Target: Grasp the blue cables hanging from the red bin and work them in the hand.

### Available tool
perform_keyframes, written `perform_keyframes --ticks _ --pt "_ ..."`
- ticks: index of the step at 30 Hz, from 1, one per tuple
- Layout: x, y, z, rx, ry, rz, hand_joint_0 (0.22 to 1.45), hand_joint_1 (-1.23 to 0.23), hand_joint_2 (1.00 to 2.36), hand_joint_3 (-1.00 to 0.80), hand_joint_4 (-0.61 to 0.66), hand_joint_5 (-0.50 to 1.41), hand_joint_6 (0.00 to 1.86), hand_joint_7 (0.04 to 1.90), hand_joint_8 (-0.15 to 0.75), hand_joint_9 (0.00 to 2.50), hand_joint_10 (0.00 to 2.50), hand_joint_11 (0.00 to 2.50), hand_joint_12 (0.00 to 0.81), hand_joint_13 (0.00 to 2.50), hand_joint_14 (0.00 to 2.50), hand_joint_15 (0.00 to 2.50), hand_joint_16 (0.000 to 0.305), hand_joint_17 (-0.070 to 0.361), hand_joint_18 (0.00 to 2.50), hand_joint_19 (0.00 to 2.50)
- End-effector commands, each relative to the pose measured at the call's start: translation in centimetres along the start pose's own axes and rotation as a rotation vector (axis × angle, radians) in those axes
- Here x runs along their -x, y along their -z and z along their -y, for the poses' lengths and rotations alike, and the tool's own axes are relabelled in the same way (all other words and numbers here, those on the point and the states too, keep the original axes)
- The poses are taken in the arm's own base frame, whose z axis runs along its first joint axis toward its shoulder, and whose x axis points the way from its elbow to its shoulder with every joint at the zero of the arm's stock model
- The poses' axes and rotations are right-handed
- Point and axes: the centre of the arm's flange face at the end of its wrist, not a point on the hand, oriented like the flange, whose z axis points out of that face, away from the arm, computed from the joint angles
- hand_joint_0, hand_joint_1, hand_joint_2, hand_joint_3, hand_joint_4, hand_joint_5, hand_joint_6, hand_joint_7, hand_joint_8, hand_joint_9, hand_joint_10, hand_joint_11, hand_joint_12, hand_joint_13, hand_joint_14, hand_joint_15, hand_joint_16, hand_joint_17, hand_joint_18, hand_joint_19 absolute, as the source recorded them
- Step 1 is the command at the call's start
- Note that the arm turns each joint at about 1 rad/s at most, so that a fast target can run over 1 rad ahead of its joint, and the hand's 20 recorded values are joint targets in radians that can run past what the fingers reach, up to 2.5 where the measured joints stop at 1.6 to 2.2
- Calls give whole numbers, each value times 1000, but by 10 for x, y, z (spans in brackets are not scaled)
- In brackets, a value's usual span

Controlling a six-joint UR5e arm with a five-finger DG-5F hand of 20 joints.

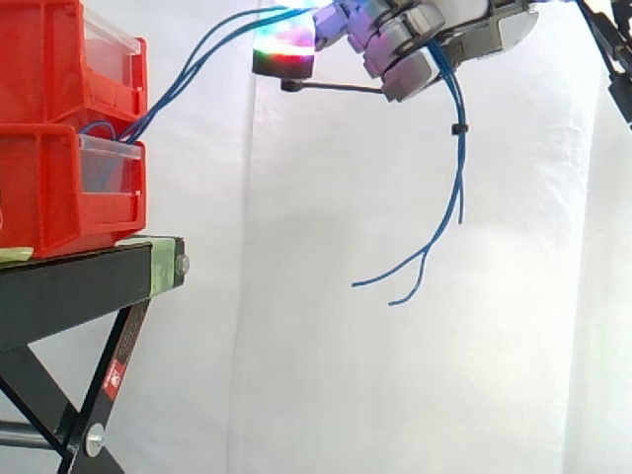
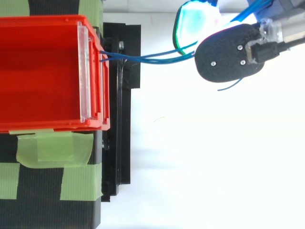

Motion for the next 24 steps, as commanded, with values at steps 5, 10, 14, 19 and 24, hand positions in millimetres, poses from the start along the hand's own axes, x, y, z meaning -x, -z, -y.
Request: perform_keyframes --ticks 5,10,14,19,24 --pt "-2 0 0 2 -14 -3 998 -756 1019 -276 249 228 400 1216 511 782 2500 2500 522 833 2500 1889 60 134 1199 1374" --pt "-3 1 -1 2 -24 -6 1030 -736 1019 -106 247 234 416 1203 511 782 2500 2500 522 833 2500 1889 60 134 1199 1374" --pt "-4 1 -1 3 -24 -6 1063 -691 1014 109 241 255 426 1186 511 782 2500 2500 522 833 2500 1889 60 134 1199 1374" --pt "-5 2 -1 0 -17 -5 1016 -654 1002 39 267 339 224 1253 511 782 2500 2500 522 833 2500 1889 60 134 1199 1374" --pt "-8 3 -2 1 -6 -11 999 -660 1006 66 276 361 132 1298 511 782 2500 2500 522 833 2500 1889 60 134 1199 1374"
